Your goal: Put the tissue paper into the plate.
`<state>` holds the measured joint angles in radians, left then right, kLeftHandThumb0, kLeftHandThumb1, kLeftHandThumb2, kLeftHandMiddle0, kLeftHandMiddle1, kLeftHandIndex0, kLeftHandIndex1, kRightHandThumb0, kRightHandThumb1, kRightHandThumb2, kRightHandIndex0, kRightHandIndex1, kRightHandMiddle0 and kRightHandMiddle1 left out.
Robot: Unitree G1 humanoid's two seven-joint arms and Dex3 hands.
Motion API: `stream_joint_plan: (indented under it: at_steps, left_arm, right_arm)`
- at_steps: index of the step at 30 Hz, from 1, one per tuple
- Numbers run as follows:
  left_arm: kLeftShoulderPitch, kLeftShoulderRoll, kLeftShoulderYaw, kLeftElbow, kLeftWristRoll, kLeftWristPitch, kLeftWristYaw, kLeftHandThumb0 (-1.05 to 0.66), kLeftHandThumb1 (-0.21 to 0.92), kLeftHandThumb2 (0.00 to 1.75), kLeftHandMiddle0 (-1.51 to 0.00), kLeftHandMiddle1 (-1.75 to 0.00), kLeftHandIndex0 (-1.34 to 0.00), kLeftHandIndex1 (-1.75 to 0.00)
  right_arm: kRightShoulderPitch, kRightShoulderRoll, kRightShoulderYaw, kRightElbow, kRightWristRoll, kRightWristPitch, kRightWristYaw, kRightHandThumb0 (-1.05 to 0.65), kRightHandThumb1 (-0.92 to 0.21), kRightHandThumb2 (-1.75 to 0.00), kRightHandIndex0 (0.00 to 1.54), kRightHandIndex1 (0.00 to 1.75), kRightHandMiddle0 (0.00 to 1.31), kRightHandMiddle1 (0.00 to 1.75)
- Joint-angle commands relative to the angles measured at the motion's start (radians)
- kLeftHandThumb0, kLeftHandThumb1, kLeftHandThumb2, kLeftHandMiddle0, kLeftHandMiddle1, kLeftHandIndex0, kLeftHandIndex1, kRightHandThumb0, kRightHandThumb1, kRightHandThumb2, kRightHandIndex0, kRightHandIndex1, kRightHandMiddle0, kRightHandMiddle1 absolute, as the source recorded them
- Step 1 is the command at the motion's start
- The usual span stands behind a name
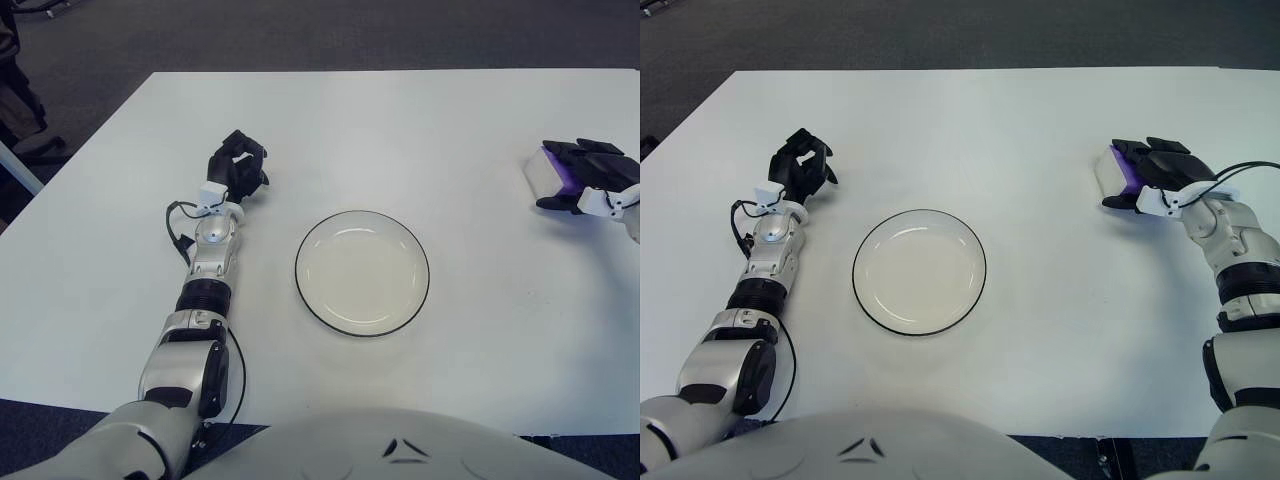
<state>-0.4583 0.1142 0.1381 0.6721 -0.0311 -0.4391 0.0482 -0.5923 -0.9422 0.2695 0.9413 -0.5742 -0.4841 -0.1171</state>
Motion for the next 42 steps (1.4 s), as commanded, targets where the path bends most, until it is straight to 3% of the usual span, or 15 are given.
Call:
stream_joint_plan:
  at_steps: [1,3,6,10,28,34,42]
  left_arm:
    - [0.152,-0.027,-0.006,0.084,0.012,-0.014,0.004,-0.39,0.92,0.43,-0.96,-1.75,-0.68,-1.75]
    - [0.152,-0.027,-0.006,0.083,0.011,-0.015,0.003,-0.39,0.92,0.43,-0.96,-1.75,-0.68,-1.75]
    - [0.153,-0.028,-0.006,0.081,0.010,-0.016,0.003,-0.39,0.92,0.43,-0.96,-1.75,-0.68,-1.75]
    - [0.152,-0.029,-0.006,0.080,0.010,-0.014,0.004,-0.39,0.92,0.43,-0.96,-1.75,-0.68,-1.75]
    - [0.148,-0.028,-0.005,0.082,0.010,-0.013,0.003,-0.39,0.92,0.42,-0.96,-1.75,-0.68,-1.75]
    - [0.145,-0.026,-0.004,0.083,0.009,-0.011,0.002,-0.39,0.92,0.42,-0.97,-1.75,-0.68,-1.75]
    - [0.144,-0.022,-0.006,0.084,0.010,-0.009,0.002,-0.39,0.92,0.42,-0.97,-1.75,-0.68,-1.75]
  right_arm:
    - [0.031,0.024,0.025,0.043,-0.039,-0.013,-0.044,-0.06,-0.73,-0.58,0.35,1.56,0.55,1.23]
    - [0.032,0.026,0.025,0.053,-0.040,-0.031,-0.075,-0.02,-0.63,-0.81,0.31,1.67,0.51,1.43]
    - [0.038,0.036,0.006,0.074,-0.015,-0.093,-0.139,-0.01,-0.47,-1.09,0.41,1.72,0.46,1.64]
    - [0.036,0.046,-0.005,0.103,0.001,-0.141,-0.194,0.00,-0.33,-1.28,0.53,1.74,0.49,1.68]
    - [-0.007,0.079,-0.013,0.109,0.017,-0.187,-0.243,0.00,-0.28,-1.35,0.57,1.75,0.51,1.69]
    - [-0.023,0.103,-0.033,-0.003,0.040,-0.260,-0.233,0.00,-0.28,-1.35,0.57,1.75,0.50,1.69]
    - [-0.007,0.175,-0.081,-0.276,0.090,-0.186,-0.135,0.00,-0.28,-1.35,0.58,1.75,0.49,1.70]
